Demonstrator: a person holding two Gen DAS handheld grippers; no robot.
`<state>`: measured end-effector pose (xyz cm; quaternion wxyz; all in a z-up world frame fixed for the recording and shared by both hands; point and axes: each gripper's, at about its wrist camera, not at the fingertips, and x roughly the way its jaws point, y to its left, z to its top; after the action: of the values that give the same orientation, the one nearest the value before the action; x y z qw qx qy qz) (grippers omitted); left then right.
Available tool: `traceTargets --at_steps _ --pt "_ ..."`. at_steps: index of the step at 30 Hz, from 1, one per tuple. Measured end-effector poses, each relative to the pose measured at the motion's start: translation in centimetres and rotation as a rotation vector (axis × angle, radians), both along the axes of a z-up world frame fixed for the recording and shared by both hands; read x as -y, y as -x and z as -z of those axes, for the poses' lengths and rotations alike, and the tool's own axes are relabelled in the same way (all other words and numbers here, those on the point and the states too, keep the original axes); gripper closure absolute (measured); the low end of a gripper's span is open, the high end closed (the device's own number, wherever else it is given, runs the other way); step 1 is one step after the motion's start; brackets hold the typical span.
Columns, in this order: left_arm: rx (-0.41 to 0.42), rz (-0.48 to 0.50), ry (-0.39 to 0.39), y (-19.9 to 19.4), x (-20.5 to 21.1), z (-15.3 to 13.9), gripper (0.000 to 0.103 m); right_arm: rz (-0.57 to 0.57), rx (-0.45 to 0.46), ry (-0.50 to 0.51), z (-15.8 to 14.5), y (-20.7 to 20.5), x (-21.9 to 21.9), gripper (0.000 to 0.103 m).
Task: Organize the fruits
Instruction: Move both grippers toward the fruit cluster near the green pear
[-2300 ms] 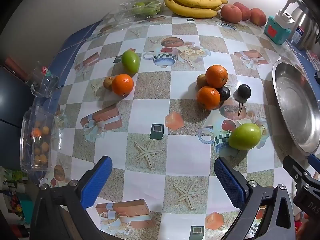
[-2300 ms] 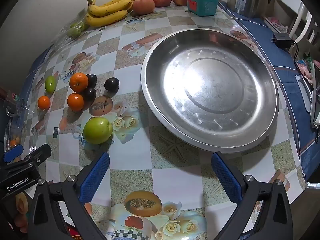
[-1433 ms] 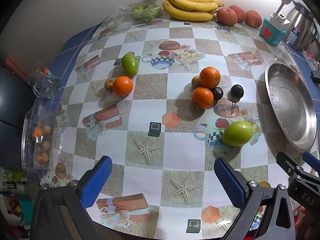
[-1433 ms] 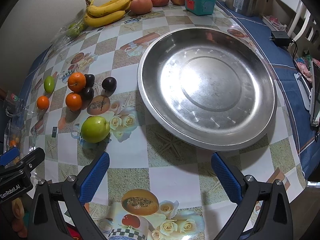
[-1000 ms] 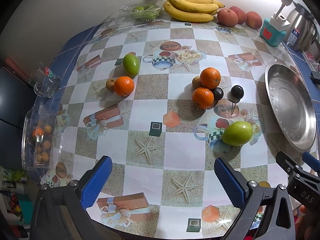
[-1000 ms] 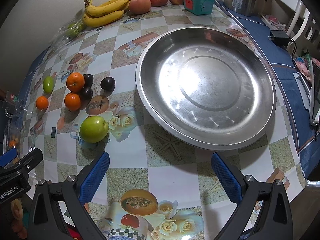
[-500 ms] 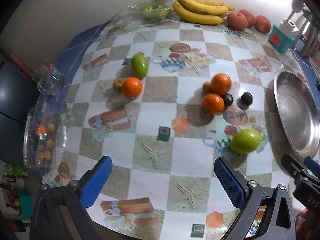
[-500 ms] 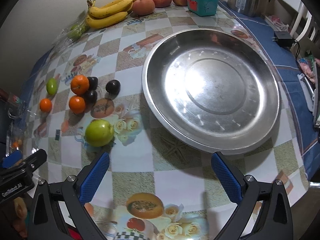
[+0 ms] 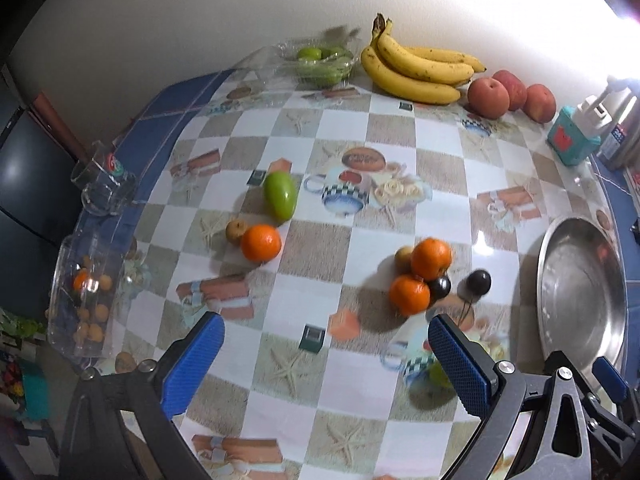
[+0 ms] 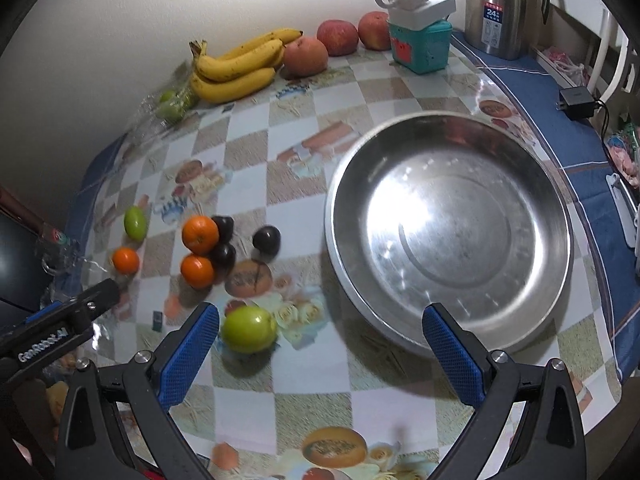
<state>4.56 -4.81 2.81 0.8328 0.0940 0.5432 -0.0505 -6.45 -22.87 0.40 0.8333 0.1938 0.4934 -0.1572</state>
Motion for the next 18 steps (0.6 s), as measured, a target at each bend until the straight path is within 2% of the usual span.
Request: traceTargets --at_steps 5,12,18 --pt "0.011 -0.032 -0.005 -1.2 0.3 0.8 0.0 0.03 0.006 -0.019 -0.2 -0.9 0.7 0.001" --pt "-0.026 -0.043 -0.02 -3.3 0.0 2.4 0.0 0.072 -0.002 0.001 0.6 -2.6 1.0 0.001" --pt "-0.017 -0.081 -0.029 -4.8 -2.0 2.6 0.0 0.046 -0.04 -0.001 1.7 -4.6 -0.5 0.001"
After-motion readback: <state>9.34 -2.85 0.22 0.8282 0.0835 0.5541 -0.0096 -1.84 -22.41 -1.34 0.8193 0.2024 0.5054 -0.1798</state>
